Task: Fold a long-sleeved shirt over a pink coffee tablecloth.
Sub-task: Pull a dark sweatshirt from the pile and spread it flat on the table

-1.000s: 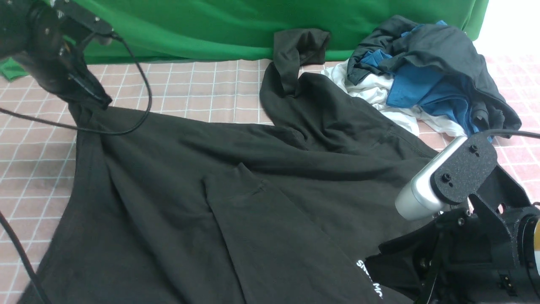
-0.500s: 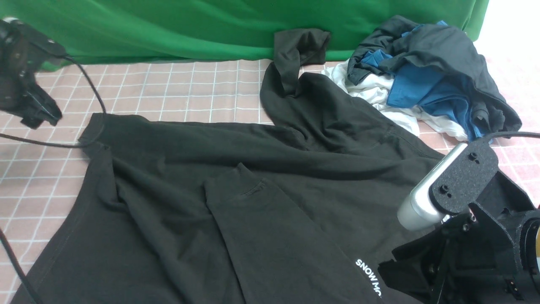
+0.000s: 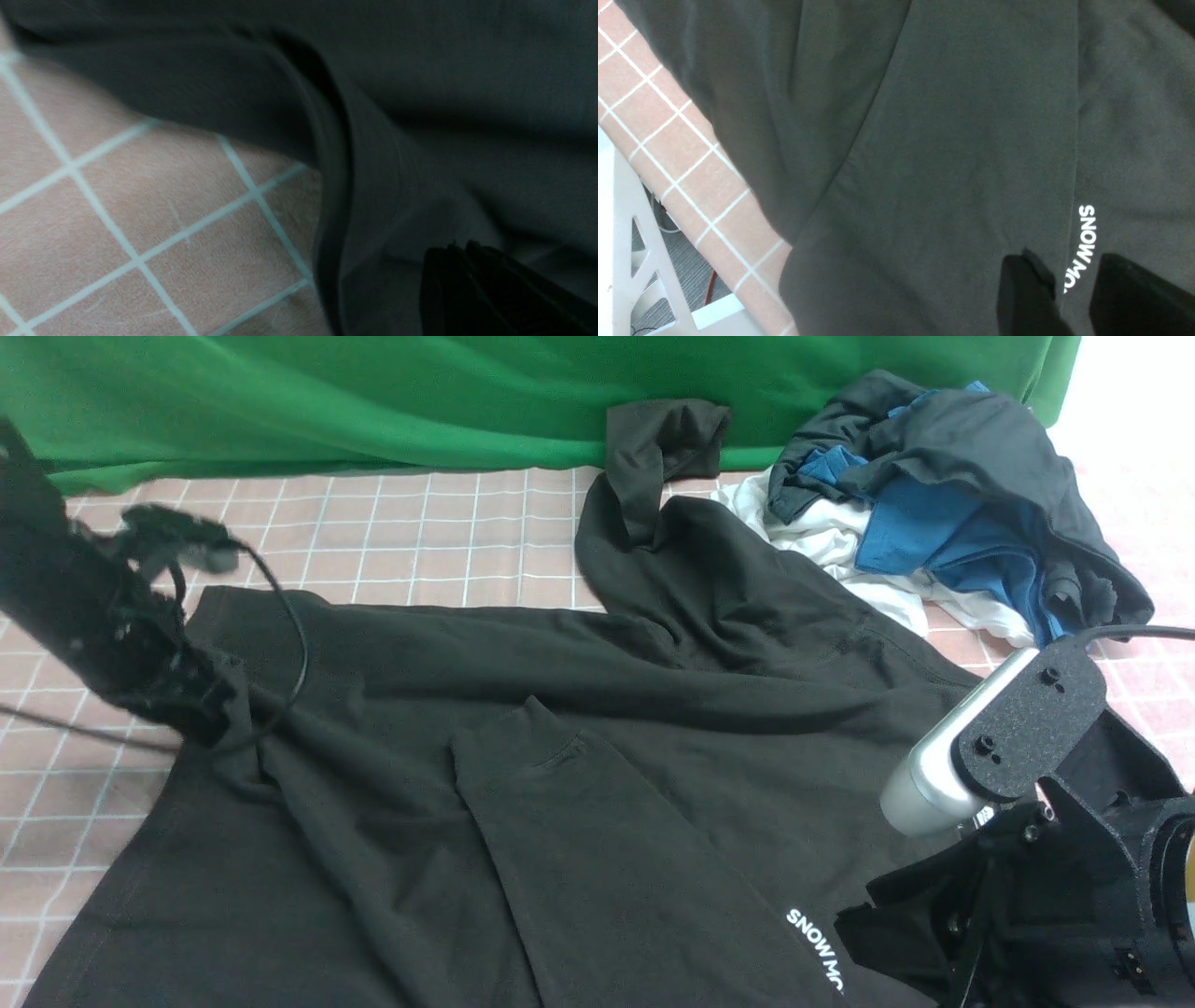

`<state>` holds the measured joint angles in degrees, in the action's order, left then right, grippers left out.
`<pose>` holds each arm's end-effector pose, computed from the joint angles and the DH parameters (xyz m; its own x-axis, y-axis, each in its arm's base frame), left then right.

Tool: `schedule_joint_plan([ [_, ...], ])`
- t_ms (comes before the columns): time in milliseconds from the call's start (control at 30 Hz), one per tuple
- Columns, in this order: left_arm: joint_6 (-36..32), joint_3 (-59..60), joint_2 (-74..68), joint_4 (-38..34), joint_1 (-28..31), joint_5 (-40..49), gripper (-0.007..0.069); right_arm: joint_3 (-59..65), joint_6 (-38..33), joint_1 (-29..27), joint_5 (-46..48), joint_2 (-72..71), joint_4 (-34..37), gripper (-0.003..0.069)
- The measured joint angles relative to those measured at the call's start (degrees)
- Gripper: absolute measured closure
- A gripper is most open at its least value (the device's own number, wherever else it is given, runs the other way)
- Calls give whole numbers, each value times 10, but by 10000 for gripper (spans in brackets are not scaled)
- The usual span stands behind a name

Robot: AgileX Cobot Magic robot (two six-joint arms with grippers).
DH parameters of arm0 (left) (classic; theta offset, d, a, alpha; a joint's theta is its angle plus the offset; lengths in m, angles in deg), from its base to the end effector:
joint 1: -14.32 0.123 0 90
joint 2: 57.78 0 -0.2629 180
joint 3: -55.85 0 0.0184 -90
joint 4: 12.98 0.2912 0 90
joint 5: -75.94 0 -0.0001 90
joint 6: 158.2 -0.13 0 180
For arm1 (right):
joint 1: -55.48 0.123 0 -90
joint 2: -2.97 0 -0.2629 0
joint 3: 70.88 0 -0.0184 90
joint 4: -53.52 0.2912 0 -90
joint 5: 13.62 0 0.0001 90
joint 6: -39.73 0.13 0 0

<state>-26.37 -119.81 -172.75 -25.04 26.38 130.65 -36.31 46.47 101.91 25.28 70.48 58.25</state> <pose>0.3846 0.0595 0.1076 -0.8545 0.4802 -0.1978 0.4984 0.8654 -0.0522 0.1811 0.2002 0.2222 -0.6609 -0.4326 -0.6132 -0.6370 0.7554 0.1537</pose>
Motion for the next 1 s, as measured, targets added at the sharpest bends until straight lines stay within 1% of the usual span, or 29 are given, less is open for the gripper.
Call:
schedule_joint_plan([
  [33,-2,0,0,1,0,0,543,0,0,0,0,0,0,421],
  [67,-12,4,0,16,5,-15,480,0,0,0,-1,0,0,421],
  [100,-14,5,0,16,6,-17,470,0,0,0,-1,0,0,421],
  [133,-16,6,0,24,12,-36,398,0,0,0,-1,0,0,421],
  [233,-18,6,0,25,26,-80,223,0,0,0,-3,0,0,421],
  [267,-29,6,0,16,31,-101,168,0,0,0,-5,0,0,421],
  [333,-68,6,0,-12,35,-126,81,0,0,0,-12,0,0,421],
  [400,-145,6,-3,-51,35,-136,36,0,0,0,-23,0,0,421],
  [467,-199,6,-9,-72,35,-135,28,0,0,0,-35,0,0,421],
  [533,-224,6,-19,-78,35,-135,38,0,0,0,-41,0,0,421],
  [600,-236,6,-34,-78,35,-135,71,0,0,0,-44,0,0,421],
  [800,-240,8,-58,-80,35,-130,178,0,0,0,-44,0,0,421],
  [833,-240,8,-59,-83,35,-125,209,0,0,0,-46,0,0,421],
  [867,-240,8,-60,-83,35,-124,209,0,0,0,-46,0,0,421],
  [967,-237,7,-60,-79,35,-107,302,0,0,0,-47,0,0,421],
  [1000,-233,6,-60,-74,35,-92,353,0,0,0,-48,0,0,421],
])
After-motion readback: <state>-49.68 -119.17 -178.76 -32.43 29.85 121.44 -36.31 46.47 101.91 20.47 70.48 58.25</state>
